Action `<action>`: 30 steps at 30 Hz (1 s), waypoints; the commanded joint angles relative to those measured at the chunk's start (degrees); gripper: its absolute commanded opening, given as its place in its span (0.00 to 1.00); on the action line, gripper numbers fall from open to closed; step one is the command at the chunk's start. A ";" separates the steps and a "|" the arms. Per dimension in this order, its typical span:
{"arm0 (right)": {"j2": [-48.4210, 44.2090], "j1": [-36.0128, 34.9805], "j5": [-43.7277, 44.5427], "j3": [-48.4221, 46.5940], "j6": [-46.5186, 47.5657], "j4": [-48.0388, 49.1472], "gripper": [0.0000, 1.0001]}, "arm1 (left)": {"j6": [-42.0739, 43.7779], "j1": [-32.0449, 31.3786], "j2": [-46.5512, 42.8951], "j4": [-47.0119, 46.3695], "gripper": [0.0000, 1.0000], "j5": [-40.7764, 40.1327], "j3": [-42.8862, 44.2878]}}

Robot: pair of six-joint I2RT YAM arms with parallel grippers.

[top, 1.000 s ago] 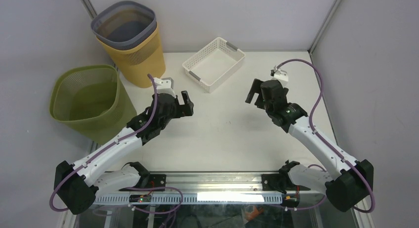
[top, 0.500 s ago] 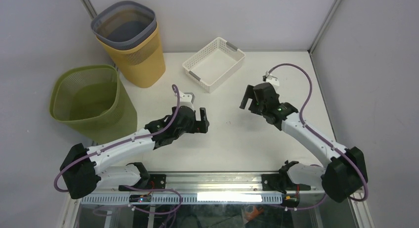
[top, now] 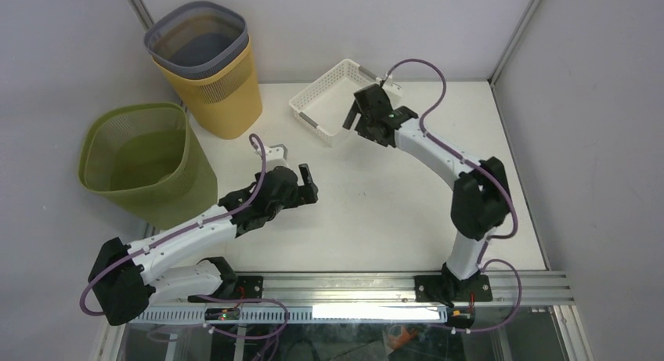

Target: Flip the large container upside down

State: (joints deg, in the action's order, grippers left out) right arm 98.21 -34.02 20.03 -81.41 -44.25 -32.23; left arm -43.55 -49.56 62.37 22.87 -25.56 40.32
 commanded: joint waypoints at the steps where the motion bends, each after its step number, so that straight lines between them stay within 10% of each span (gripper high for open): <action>1: 9.86 -0.28 3.49 -15.56 -6.73 -6.10 0.89 | -3.29 2.47 -4.23 0.91 0.99 -0.21 0.20; 12: 30.42 -0.28 2.89 -41.96 -11.51 -16.86 0.81 | -4.55 3.34 -9.60 5.26 0.99 -0.99 -0.69; 30: 26.94 -0.30 3.51 -29.67 -10.33 -14.46 0.43 | -5.89 3.33 -10.73 6.22 0.99 -0.94 -2.13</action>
State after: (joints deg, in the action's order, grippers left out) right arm 131.11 -34.06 21.02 -116.71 -54.50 -47.57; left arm -48.97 -46.41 51.51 29.76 -25.58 37.65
